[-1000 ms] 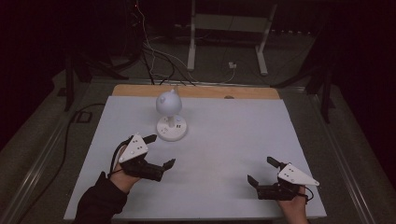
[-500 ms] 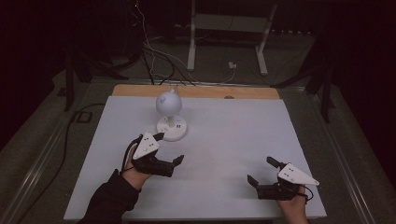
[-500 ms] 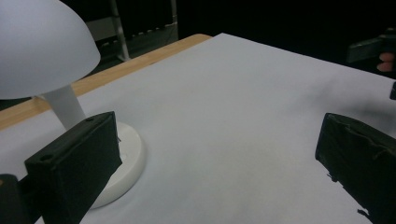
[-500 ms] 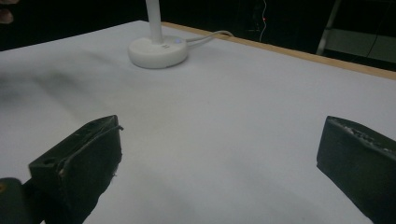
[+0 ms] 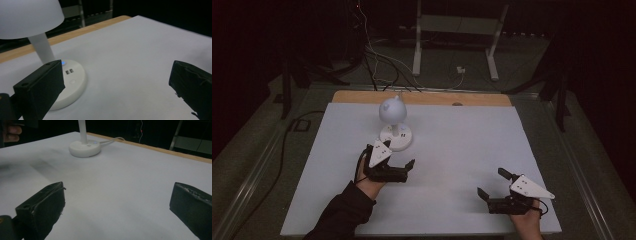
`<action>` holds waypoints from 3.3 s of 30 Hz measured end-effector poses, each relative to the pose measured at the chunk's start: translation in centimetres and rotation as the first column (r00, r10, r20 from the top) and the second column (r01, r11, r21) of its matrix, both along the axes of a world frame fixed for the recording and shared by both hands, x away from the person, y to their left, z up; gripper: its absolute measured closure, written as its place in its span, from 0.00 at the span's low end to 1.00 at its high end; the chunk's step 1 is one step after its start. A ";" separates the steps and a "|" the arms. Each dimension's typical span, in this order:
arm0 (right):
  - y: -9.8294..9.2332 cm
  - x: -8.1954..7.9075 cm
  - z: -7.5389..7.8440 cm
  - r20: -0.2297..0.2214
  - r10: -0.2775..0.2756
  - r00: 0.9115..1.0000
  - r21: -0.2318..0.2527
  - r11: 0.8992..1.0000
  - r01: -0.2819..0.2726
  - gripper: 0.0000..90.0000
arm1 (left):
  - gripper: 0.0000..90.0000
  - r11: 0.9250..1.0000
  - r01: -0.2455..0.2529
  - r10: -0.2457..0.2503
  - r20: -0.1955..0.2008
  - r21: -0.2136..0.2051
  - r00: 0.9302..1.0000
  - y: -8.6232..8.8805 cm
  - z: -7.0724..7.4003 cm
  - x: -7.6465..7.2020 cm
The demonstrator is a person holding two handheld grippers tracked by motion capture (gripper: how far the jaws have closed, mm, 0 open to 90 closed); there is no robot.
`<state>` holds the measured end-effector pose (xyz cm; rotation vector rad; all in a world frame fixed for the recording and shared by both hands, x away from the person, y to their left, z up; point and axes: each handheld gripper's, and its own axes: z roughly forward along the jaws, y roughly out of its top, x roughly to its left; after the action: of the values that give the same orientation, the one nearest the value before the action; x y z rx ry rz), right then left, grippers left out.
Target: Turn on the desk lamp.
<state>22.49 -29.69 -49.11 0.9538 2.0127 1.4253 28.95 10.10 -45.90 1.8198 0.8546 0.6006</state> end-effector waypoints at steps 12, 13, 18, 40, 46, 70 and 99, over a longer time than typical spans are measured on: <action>-0.1 0.0 0.0 0.001 0.002 1.000 0.006 1.000 -0.002 0.00 | 0.00 0.995 -0.096 0.096 -0.032 -0.012 0.995 -0.8 -0.8 1.5; -0.1 0.0 0.0 0.000 0.002 1.000 0.007 1.000 -0.002 0.00 | 0.00 0.994 -0.104 0.104 -0.041 -0.016 0.994 -0.9 -0.9 1.7; -0.1 0.0 0.0 0.001 0.003 1.000 0.010 1.000 -0.003 0.00 | 0.00 0.989 -0.148 0.147 -0.043 -0.011 0.988 -1.5 -1.4 2.3; -0.2 0.0 0.0 -0.009 0.008 1.000 0.022 1.000 -0.008 0.00 | 0.22 0.961 -0.276 0.276 0.009 0.025 0.961 -3.4 -3.6 4.5; -0.2 0.0 0.0 -0.009 0.009 1.000 0.020 1.000 -0.009 0.00 | 0.37 0.947 -0.318 0.318 -0.003 0.036 0.948 -3.3 -4.2 5.0; -0.3 0.0 0.0 -0.019 0.017 1.000 0.021 1.000 -0.017 0.00 | 0.97 0.941 -0.324 0.325 0.003 0.102 0.946 -2.5 -6.1 6.9; -0.3 0.0 0.0 -0.022 0.018 1.000 0.019 1.000 -0.018 0.00 | 1.00 0.943 -0.314 0.319 -0.035 0.112 0.947 -2.4 -7.0 7.8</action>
<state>22.50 -29.94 -49.16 0.9660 2.0328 1.4512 36.70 7.75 -52.92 1.8120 1.1841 0.8174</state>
